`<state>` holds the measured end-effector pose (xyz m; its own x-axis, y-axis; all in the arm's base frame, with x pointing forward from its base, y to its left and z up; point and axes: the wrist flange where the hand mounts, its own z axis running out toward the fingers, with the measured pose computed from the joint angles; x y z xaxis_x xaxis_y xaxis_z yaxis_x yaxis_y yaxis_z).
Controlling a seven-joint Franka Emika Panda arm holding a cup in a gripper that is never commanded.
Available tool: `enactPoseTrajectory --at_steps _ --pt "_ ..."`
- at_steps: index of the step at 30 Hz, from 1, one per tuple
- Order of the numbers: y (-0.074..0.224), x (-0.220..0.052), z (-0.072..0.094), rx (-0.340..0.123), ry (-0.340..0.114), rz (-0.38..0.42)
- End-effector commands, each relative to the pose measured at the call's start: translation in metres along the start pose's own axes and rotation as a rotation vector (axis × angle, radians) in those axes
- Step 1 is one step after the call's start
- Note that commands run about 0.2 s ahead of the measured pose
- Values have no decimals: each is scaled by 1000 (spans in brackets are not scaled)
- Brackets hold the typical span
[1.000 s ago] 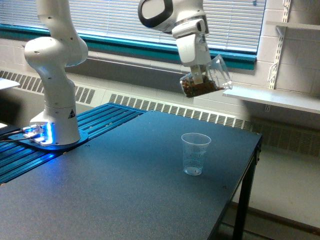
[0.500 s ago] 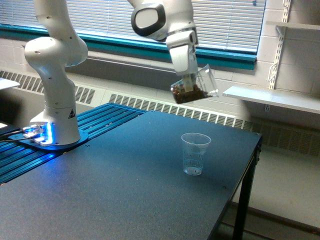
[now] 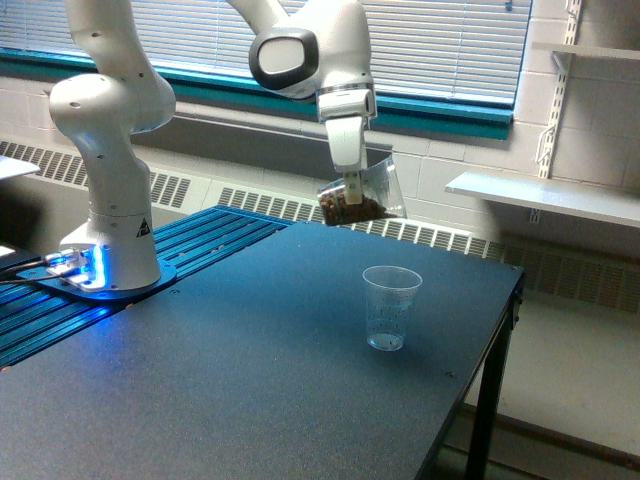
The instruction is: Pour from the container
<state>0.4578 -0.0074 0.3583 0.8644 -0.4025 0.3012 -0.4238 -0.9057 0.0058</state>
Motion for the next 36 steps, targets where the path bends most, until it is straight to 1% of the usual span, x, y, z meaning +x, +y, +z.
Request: enactPoseTrajectory --at_steps 1,16,22,36 --pt "1 -5 2 -14 -8 -28" --pt "1 -11 16 -72 -51 -98" --pt "0 -13 21 -104 -65 -116" --pt "-7 -18 31 -161 -97 -156"
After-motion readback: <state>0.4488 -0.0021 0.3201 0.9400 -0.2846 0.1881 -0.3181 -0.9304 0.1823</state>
